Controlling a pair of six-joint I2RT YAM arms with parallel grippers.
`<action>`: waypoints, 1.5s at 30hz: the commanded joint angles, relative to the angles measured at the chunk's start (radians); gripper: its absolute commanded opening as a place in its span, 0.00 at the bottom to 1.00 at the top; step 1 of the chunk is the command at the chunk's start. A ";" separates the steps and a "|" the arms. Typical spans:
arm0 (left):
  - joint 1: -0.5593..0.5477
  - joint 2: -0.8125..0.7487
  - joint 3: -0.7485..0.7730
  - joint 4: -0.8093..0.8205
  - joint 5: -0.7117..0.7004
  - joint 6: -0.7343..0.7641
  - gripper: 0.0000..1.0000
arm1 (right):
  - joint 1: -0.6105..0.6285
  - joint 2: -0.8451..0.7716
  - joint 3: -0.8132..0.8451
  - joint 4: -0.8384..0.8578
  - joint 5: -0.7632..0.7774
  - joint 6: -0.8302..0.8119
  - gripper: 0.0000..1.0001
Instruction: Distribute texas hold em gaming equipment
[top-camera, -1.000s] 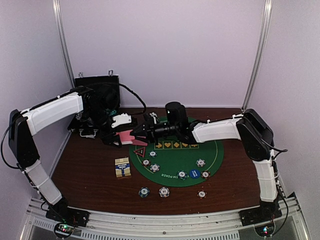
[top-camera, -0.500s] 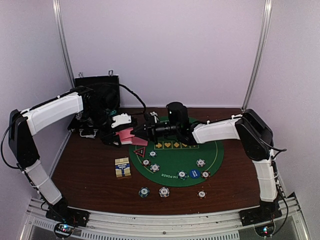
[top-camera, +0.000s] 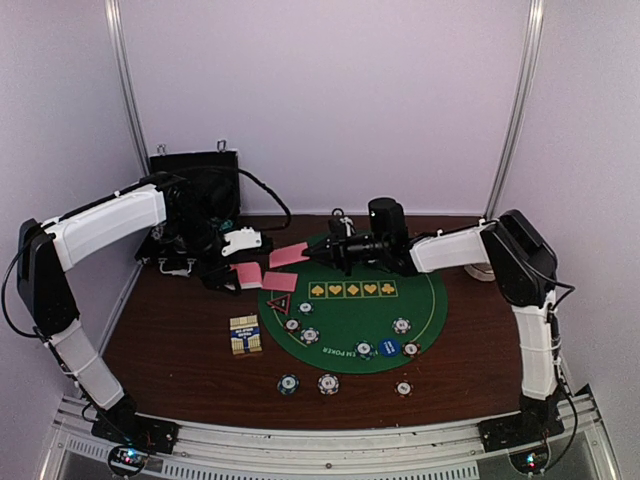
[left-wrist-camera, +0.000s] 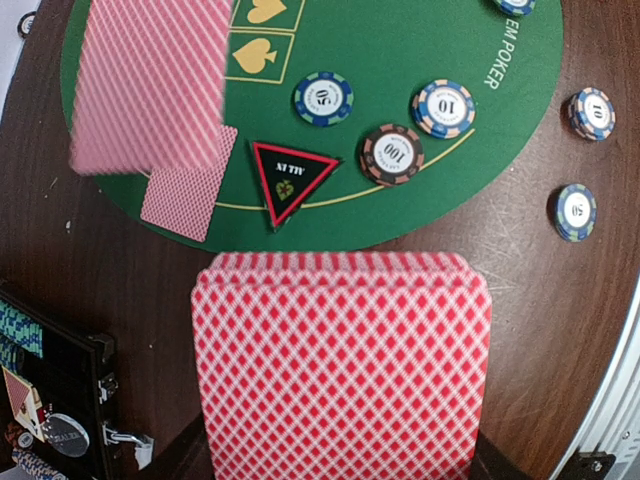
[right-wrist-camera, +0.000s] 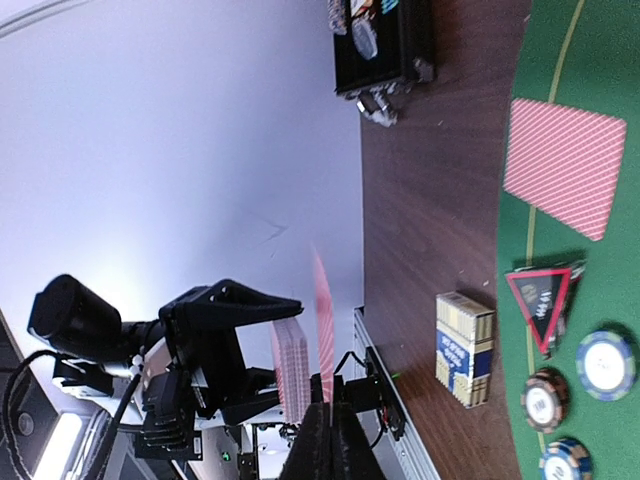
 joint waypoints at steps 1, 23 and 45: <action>0.011 -0.050 -0.005 0.002 -0.002 0.014 0.00 | -0.099 -0.049 0.003 -0.163 -0.014 -0.149 0.00; 0.014 -0.054 0.002 -0.026 0.004 0.018 0.00 | -0.327 0.274 0.529 -0.825 0.184 -0.583 0.00; 0.014 -0.049 0.002 -0.031 0.021 0.026 0.00 | -0.319 0.382 0.705 -0.975 0.262 -0.661 0.14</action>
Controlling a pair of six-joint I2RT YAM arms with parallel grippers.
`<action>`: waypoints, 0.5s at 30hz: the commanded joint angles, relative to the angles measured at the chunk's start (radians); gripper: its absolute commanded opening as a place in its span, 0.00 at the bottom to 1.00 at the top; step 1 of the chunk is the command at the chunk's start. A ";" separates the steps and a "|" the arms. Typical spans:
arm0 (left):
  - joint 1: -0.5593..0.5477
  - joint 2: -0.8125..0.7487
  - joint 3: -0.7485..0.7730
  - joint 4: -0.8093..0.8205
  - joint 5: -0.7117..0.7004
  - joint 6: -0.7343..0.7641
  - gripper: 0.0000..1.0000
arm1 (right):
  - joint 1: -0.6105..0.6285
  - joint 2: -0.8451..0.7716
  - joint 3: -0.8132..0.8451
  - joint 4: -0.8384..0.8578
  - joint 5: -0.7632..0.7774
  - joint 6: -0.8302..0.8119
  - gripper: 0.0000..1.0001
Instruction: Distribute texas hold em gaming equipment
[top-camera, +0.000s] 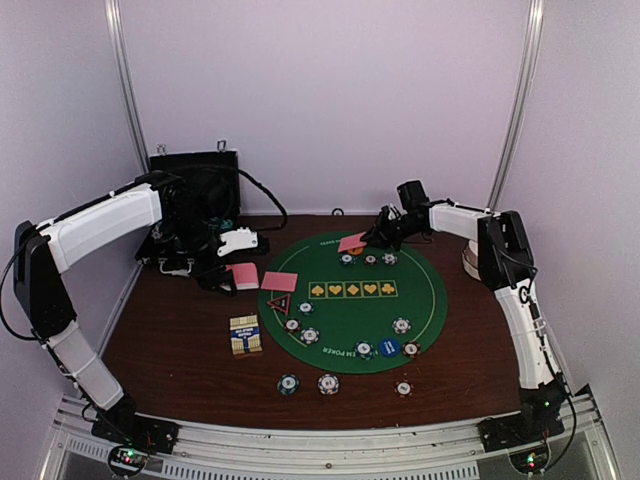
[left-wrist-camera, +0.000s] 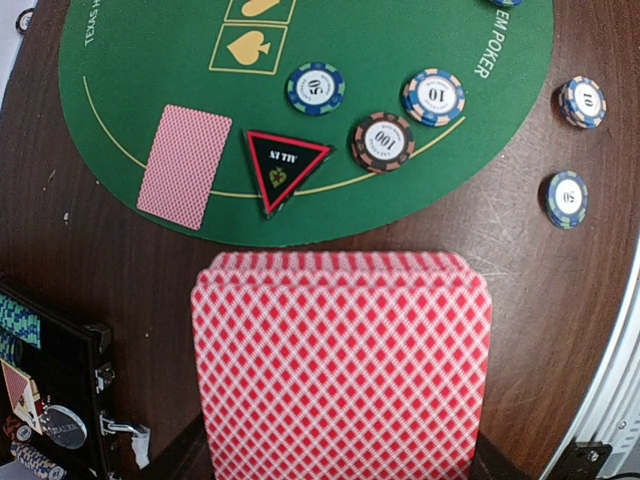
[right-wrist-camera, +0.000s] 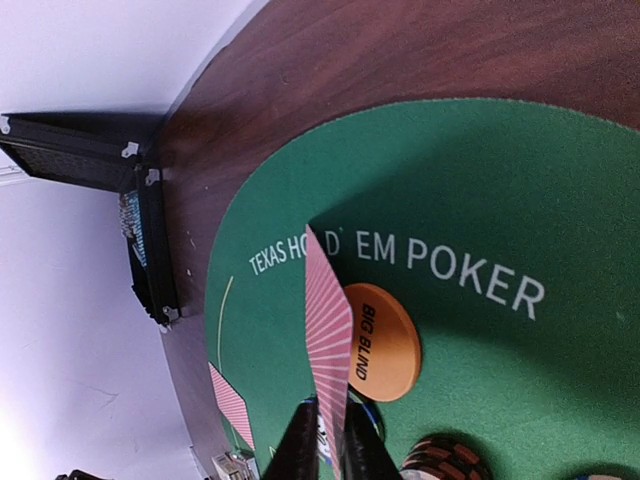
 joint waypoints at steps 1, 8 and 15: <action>0.007 -0.026 0.007 -0.001 0.024 0.015 0.00 | 0.011 0.001 0.020 -0.081 0.043 -0.064 0.19; 0.007 -0.026 0.013 -0.005 0.025 0.016 0.00 | 0.016 -0.066 0.019 -0.154 0.111 -0.143 0.49; 0.007 -0.028 0.016 -0.006 0.031 0.009 0.00 | 0.032 -0.171 -0.015 -0.170 0.163 -0.187 0.85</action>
